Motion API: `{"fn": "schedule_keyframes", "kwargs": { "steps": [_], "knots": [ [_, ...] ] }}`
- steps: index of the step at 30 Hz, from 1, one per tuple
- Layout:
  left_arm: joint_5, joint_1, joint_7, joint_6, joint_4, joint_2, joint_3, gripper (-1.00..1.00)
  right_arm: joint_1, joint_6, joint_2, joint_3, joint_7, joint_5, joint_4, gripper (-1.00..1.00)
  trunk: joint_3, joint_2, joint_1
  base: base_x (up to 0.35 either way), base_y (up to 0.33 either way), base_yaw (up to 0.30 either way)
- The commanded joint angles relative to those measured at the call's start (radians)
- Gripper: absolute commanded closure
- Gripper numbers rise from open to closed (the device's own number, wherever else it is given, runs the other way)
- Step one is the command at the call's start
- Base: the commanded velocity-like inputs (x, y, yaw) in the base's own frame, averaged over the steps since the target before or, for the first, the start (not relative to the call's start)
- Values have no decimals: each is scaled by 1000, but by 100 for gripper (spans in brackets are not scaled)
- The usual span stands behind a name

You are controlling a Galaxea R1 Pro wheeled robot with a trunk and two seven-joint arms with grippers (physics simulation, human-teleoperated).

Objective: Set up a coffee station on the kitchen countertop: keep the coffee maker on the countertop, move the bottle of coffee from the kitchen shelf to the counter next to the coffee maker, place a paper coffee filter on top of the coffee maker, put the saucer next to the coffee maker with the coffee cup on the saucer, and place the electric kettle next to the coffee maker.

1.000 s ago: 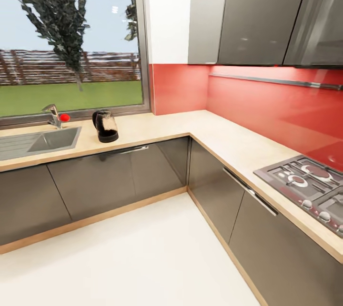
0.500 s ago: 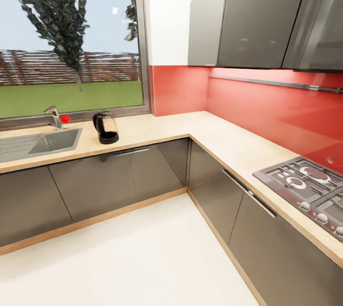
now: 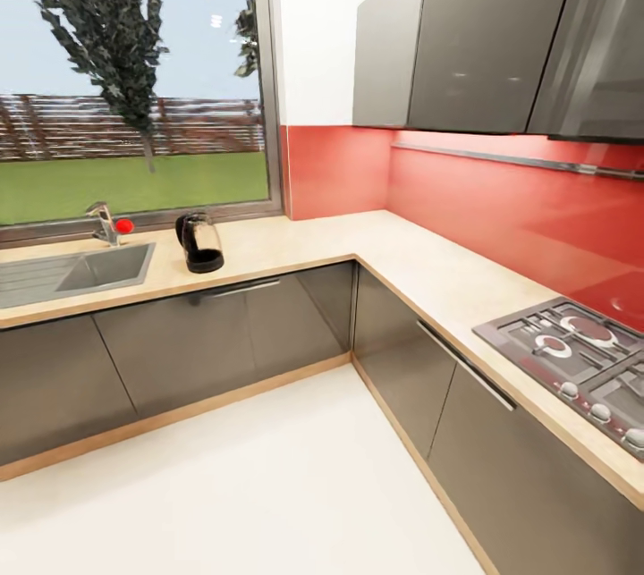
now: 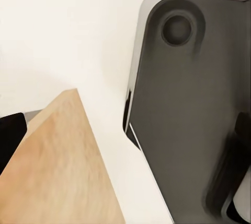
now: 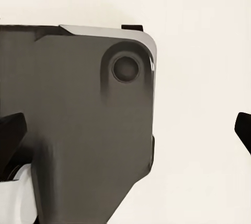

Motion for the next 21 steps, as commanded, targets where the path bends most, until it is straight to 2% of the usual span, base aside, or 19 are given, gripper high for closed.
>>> {"fn": "schedule_keyframes", "kwargs": {
  "steps": [1,7,21],
  "knots": [
    [9,-1,0,-2,0,0,2,-100,-1,-3,0,0,0,1,1,-100,2,6,-4,0,0,6],
    [9,-1,2,-2,0,3,3,-100,-1,-3,0,0,0,1,0,-100,18,48,-27,0,0,138],
    [9,0,2,-2,0,4,4,-100,-1,-3,1,0,-1,1,0,-100,52,146,-80,0,0,239]
  ]
}}
